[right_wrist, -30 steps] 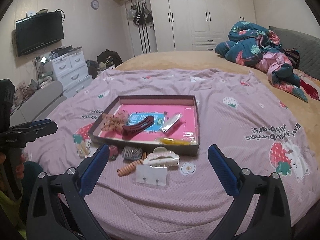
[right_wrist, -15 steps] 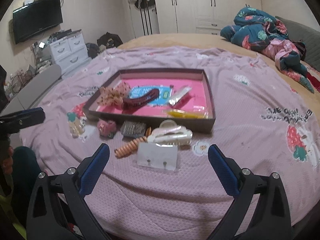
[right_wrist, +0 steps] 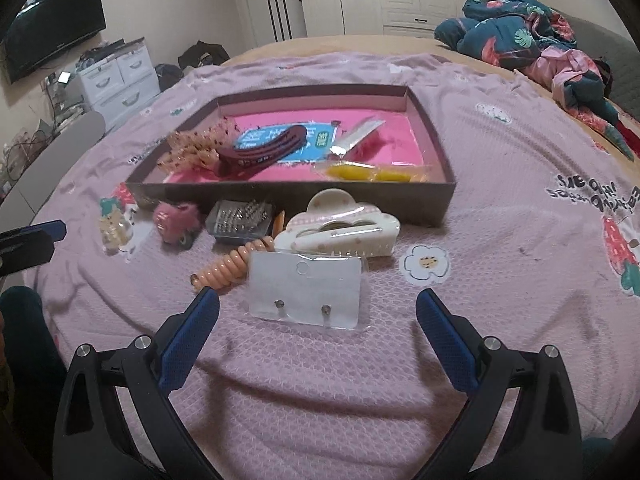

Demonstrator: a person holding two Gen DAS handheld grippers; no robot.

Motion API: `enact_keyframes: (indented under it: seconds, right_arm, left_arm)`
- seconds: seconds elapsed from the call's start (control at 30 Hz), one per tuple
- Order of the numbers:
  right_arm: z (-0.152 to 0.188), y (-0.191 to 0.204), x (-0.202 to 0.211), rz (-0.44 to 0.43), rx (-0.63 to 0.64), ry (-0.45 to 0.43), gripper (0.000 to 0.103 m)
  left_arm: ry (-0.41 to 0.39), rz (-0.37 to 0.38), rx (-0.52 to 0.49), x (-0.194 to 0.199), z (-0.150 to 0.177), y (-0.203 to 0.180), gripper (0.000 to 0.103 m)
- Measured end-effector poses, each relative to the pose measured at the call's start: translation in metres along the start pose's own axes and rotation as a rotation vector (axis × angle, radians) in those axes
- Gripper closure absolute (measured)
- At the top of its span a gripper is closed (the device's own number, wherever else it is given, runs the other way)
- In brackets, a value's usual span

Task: Organize jewelry
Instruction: 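Grasp the clear earring card with the right gripper while the left grasps the silver hair-pin case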

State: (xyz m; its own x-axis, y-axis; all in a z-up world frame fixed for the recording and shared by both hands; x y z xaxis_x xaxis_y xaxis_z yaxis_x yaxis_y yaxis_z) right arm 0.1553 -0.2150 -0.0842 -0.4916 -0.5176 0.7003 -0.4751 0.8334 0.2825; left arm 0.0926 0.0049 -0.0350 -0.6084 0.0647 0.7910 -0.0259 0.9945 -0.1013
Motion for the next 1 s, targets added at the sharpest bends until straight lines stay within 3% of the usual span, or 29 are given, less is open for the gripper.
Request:
enact_keyframes:
  seconds: [0.1,0.3,0.37,0.47,0.5,0.6,0.8,1.0]
  right_arm:
    - [-0.001,0.000,-0.011,0.003,0.010,0.021,0.005]
    - [-0.002,-0.003,-0.022,0.000,0.007,0.038,0.006]
    - [-0.002,-0.004,-0.023,-0.002,0.013,0.044,0.015]
    - [-0.002,-0.007,-0.023,0.000,0.021,0.046,0.027]
    - [-0.001,-0.008,-0.022,0.000,0.019,0.044,0.036]
    - [-0.002,-0.017,-0.016,-0.022,-0.014,0.034,0.044]
    - [-0.001,-0.030,0.000,-0.022,-0.047,0.007,0.047]
    - [-0.005,-0.046,0.022,-0.014,-0.079,-0.050,0.048]
  left_arm:
    - [0.021,0.019,-0.010,-0.008,0.003,-0.006,0.011]
    - [0.057,0.051,-0.036,-0.022,0.006,-0.017,0.029]
    - [0.071,0.063,-0.041,-0.028,0.007,-0.021,0.039]
    - [0.081,0.078,-0.041,-0.033,0.004,-0.027,0.041]
    - [0.082,0.082,-0.042,-0.034,0.003,-0.028,0.041]
    - [0.088,0.104,-0.041,-0.039,-0.005,-0.037,0.043]
    - [0.112,0.139,-0.058,-0.056,-0.016,-0.060,0.048]
    - [0.121,0.109,-0.071,-0.076,-0.027,-0.074,0.052]
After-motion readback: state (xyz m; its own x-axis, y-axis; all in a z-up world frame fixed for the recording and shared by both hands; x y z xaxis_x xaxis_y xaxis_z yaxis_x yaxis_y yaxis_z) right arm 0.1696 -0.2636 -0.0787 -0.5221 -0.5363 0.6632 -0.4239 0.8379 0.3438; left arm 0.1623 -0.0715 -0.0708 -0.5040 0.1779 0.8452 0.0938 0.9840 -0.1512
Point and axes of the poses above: each gripper's, at about its wrist camera, not at the fingertips, and x roughly against the way its jaws point, y to its left, z to its underside, the point moved 1 cm from there along -x, roughly the way its jaws point, and after that the axes turned 13 degrees about -z, right-handed, at the moved point
